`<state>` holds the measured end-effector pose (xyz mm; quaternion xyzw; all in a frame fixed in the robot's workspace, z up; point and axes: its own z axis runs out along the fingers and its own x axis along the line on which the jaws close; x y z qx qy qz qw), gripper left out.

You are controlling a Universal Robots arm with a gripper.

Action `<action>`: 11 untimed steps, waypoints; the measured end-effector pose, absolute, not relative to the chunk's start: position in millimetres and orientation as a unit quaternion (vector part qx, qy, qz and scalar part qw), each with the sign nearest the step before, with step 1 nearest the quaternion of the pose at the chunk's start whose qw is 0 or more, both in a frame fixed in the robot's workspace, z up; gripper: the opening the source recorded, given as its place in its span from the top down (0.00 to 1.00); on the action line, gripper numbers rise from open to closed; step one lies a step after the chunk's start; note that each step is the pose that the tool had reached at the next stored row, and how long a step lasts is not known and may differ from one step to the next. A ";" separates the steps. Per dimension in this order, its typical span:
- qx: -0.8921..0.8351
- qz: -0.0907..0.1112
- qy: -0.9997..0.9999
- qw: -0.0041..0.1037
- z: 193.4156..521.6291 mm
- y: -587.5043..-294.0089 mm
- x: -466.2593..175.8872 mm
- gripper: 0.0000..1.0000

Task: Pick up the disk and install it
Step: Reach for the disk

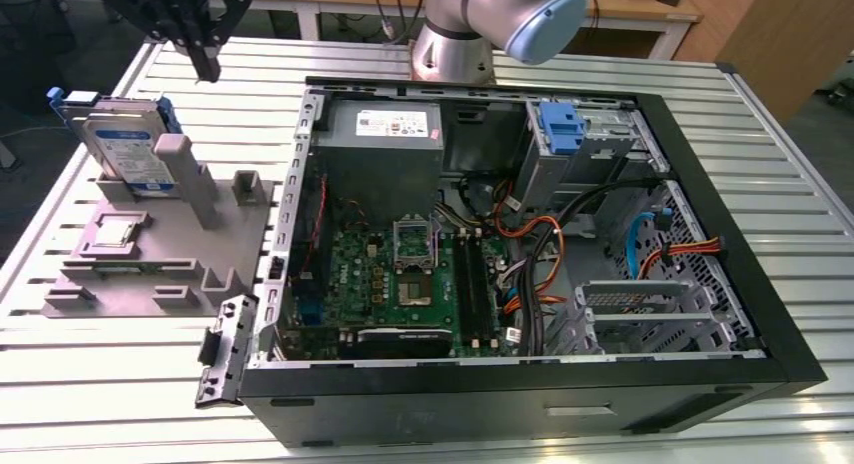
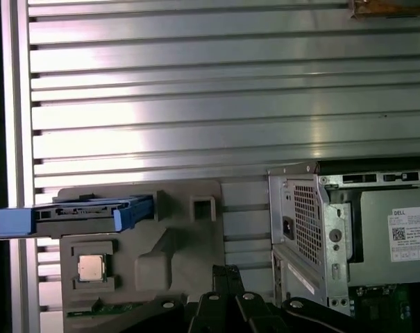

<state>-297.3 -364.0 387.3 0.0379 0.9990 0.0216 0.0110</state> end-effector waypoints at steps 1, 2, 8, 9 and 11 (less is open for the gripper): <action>0.038 0.022 0.999 0.011 387.3 -363.2 -299.4 0.90; 0.038 0.022 0.999 0.011 387.2 -362.8 -301.4 0.90; 0.038 0.022 0.999 0.011 386.9 -361.8 -305.6 0.90; 0.038 0.022 0.999 0.011 386.9 -361.8 -305.8 0.90; 0.038 0.022 0.999 0.011 386.9 -361.7 -305.9 0.90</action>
